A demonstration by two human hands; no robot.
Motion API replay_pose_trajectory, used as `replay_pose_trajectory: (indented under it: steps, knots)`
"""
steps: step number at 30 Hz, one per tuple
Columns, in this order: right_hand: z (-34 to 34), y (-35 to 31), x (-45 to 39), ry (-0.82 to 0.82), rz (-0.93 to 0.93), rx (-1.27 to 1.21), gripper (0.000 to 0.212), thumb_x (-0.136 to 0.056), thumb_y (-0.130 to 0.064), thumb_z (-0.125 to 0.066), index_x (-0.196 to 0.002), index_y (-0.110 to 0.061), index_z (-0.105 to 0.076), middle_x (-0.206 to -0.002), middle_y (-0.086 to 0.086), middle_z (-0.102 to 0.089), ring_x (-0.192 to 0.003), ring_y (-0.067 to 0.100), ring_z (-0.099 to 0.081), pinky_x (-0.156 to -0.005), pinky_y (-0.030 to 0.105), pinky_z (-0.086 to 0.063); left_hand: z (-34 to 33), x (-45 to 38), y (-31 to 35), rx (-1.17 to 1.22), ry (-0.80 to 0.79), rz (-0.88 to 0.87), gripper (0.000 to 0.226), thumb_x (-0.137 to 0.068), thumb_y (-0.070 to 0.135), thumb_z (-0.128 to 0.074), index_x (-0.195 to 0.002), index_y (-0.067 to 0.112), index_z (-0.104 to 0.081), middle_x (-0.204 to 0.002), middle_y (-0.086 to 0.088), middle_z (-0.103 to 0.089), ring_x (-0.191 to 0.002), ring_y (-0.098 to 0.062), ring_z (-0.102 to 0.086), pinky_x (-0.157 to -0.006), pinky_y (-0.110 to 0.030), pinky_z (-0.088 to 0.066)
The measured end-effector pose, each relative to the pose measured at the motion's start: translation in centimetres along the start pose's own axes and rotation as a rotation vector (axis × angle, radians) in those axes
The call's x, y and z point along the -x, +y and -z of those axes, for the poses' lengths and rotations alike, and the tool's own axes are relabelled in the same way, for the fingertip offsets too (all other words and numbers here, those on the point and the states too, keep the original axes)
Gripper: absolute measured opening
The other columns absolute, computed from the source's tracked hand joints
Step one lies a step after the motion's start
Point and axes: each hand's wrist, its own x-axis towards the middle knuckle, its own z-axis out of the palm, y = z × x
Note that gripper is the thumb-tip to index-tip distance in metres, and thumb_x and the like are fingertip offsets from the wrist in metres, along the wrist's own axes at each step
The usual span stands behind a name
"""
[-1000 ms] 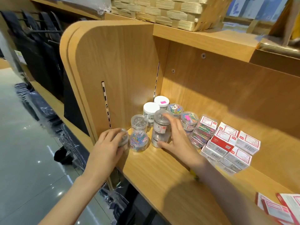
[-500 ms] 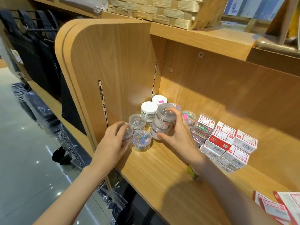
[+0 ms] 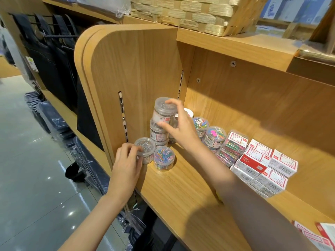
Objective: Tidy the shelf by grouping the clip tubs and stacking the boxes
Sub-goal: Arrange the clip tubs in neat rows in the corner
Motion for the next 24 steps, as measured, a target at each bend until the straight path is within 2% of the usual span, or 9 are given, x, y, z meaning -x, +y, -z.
replay_pose_trajectory:
  steps: [2, 4, 7, 10, 12, 16, 19, 22, 24]
  knots:
    - [0.9, -0.6, 0.8, 0.091, 0.003, -0.039, 0.051, -0.079, -0.027, -0.069, -0.118, -0.035, -0.037, -0.114, -0.027, -0.043, -0.111, 0.017, -0.045, -0.087, 0.034, -0.044, 0.1, 0.0, 0.0, 0.023, -0.003, 0.018, 0.025, -0.075, -0.003, -0.07, -0.095, 0.003, -0.056, -0.097, -0.01, -0.051, -0.088, -0.023, -0.053, -0.068, -0.03, -0.047]
    - [1.5, -1.1, 2.4, 0.071, -0.002, -0.014, 0.053, -0.078, -0.029, -0.072, -0.113, -0.041, -0.035, -0.111, -0.029, -0.041, -0.111, 0.013, -0.043, -0.081, 0.025, -0.04, 0.2, 0.2, 0.0, 0.07, 0.003, 0.064, 0.025, -0.076, 0.001, -0.069, -0.096, 0.004, -0.054, -0.097, -0.008, -0.049, -0.085, -0.021, -0.055, -0.067, -0.028, -0.046]
    - [0.6, -1.7, 4.6, -0.068, 0.021, 0.071, 0.051, -0.077, -0.033, -0.071, -0.115, -0.04, -0.038, -0.113, -0.017, -0.044, -0.111, 0.012, -0.043, -0.085, 0.029, -0.041, 0.5, 0.7, 0.1, 0.182, 0.016, 0.158, 0.026, -0.081, 0.006, -0.067, -0.098, 0.009, -0.048, -0.098, 0.0, -0.044, -0.083, -0.014, -0.053, -0.067, -0.017, -0.041]
    - [-2.3, -1.6, 4.9, -0.08, 0.109, 0.189, 0.053, -0.078, -0.027, -0.072, -0.123, -0.023, -0.044, -0.123, -0.001, -0.048, -0.115, 0.017, -0.04, -0.092, 0.032, -0.04, 0.7, 1.2, 0.1, 0.333, 0.016, 0.212, 0.033, -0.082, 0.008, -0.065, -0.104, 0.019, -0.042, -0.105, -0.002, -0.048, -0.095, -0.011, -0.056, -0.08, -0.018, -0.047]
    - [-4.2, -1.2, 4.9, -0.077, 0.179, 0.314, 0.053, -0.078, -0.022, -0.072, -0.124, -0.02, -0.046, -0.127, 0.008, -0.045, -0.114, 0.022, -0.041, -0.091, 0.034, -0.043, 0.9, 1.3, 0.0, 0.365, 0.004, 0.219, 0.039, -0.082, 0.008, -0.065, -0.107, 0.022, -0.039, -0.108, -0.004, -0.049, -0.099, -0.011, -0.056, -0.081, -0.014, -0.046]
    - [-4.9, -0.3, 5.1, -0.075, 0.122, 0.326, 0.05, -0.082, -0.02, -0.068, -0.128, -0.018, -0.049, -0.137, 0.01, -0.031, -0.104, 0.016, -0.048, -0.083, 0.029, -0.051, 1.1, 1.2, -0.2, 0.374, 0.016, 0.235, 0.038, -0.082, 0.008, -0.065, -0.107, 0.022, -0.04, -0.109, -0.003, -0.048, -0.098, -0.004, -0.053, -0.081, -0.001, -0.04]
    - [-2.9, 0.4, 6.1, -0.048, 0.081, 0.217, 0.047, -0.087, -0.022, -0.062, -0.13, -0.022, -0.045, -0.129, -0.001, -0.038, -0.099, 0.014, -0.052, -0.082, 0.035, -0.053, 0.9, 1.3, 0.0, 0.327, 0.019, 0.177, 0.031, -0.082, 0.005, -0.064, -0.106, 0.013, -0.046, -0.104, -0.001, -0.045, -0.092, 0.0, -0.05, -0.08, 0.0, -0.039]
    - [-1.3, 1.8, 7.4, 0.012, -0.007, 0.302, 0.03, -0.085, -0.033, -0.061, -0.111, -0.021, -0.051, -0.111, -0.007, -0.047, -0.1, 0.012, -0.049, -0.079, 0.04, -0.051, 0.5, 1.6, -0.1, 0.25, 0.007, 0.119, 0.03, -0.08, 0.0, -0.066, -0.105, 0.007, -0.051, -0.103, 0.0, -0.044, -0.09, 0.002, -0.047, -0.08, 0.002, -0.036]
    - [-1.4, 2.4, 8.1, -0.13, -0.103, 0.377, 0.036, -0.08, -0.043, -0.064, -0.105, -0.022, -0.05, -0.112, -0.007, -0.047, -0.105, 0.012, -0.043, -0.088, 0.037, -0.045, 0.2, 1.7, -0.3, 0.225, -0.007, 0.109, 0.029, -0.079, -0.001, -0.066, -0.104, 0.005, -0.054, -0.105, 0.001, -0.044, -0.091, 0.0, -0.048, -0.081, 0.003, -0.034]
